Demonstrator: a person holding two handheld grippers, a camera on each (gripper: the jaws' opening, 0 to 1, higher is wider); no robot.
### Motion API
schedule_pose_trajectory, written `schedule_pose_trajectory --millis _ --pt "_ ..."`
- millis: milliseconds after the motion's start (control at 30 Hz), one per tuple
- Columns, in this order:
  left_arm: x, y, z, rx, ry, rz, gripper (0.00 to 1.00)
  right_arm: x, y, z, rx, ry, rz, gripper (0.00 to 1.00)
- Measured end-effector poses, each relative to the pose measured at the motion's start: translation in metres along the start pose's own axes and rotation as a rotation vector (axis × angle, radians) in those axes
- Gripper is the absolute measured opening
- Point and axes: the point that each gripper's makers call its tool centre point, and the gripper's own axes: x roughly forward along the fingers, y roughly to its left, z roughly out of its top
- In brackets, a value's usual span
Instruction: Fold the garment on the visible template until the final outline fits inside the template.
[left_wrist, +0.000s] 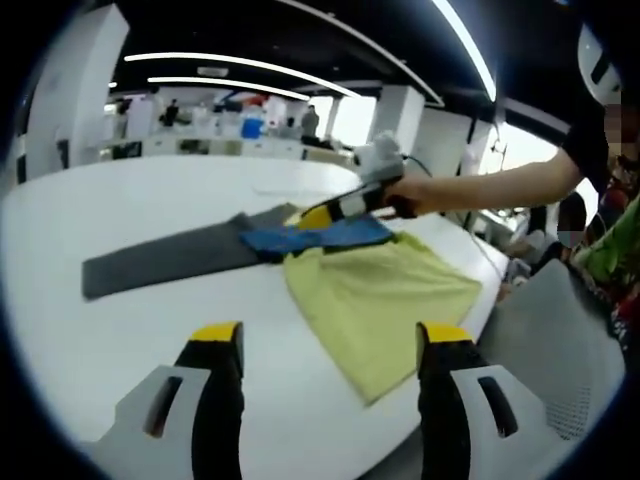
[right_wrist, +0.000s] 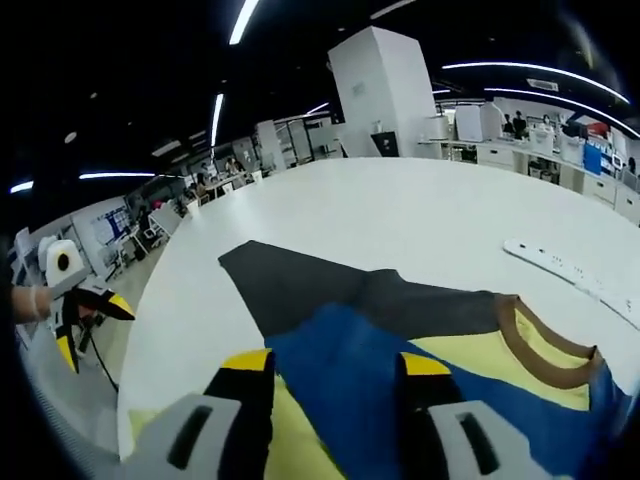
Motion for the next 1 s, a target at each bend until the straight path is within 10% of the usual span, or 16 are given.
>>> schedule_pose_trajectory --millis 467,1000 --pt "0.010 -0.022 0.008 0.004 0.006 -0.009 0.66 -0.075 -0.079 0.001 0.066 -0.042 -0.153 0.41" --pt "0.030 -0.039 0.019 0.030 0.020 -0.059 0.66 -0.153 -0.127 -0.049 0.116 -0.004 -0.327 0.32"
